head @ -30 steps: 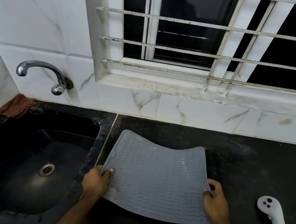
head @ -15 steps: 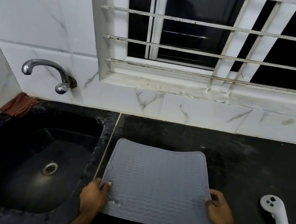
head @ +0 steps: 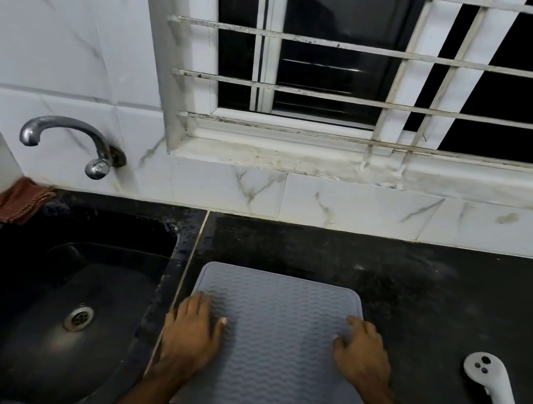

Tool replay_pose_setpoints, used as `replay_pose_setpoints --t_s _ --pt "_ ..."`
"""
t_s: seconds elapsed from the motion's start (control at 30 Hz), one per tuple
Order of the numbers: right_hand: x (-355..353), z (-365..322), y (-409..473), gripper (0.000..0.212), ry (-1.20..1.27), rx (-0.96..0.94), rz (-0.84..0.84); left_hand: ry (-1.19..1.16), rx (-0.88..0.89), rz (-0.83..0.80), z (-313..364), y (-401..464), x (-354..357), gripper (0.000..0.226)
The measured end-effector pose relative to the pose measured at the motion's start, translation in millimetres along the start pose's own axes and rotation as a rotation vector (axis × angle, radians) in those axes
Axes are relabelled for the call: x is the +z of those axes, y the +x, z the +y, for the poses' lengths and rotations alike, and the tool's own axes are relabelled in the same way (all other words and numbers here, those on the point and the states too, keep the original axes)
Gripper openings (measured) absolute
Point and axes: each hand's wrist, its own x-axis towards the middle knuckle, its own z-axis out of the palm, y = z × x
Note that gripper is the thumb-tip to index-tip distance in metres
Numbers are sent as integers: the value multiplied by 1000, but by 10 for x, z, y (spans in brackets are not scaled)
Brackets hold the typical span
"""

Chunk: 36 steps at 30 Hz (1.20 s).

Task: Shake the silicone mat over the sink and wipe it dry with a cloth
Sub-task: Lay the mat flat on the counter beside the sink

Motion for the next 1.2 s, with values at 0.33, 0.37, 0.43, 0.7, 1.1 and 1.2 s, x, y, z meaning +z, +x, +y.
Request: replay_pose_setpoints --t_s 0.33,0.37,0.43,0.7,1.1,1.2 --pt "-169 90 799 50 181 154 -106 -205 -278 -220 -9 869 -246 50" --pt "-172 87 876 52 204 168 -106 -212 -296 -248 -6 935 -252 51" --pt "-162 81 1035 57 254 198 -81 -239 -347 -274 -12 1070 -247 52" --pt "-124 118 1382 17 331 197 -17 -430 -462 -251 -3 1280 -223 44" --pt "-115 138 1478 10 354 209 -71 -349 -417 -189 93 1312 -276 43" --pt "-125 117 1465 10 318 177 -40 -424 -453 -189 107 1351 -254 38"
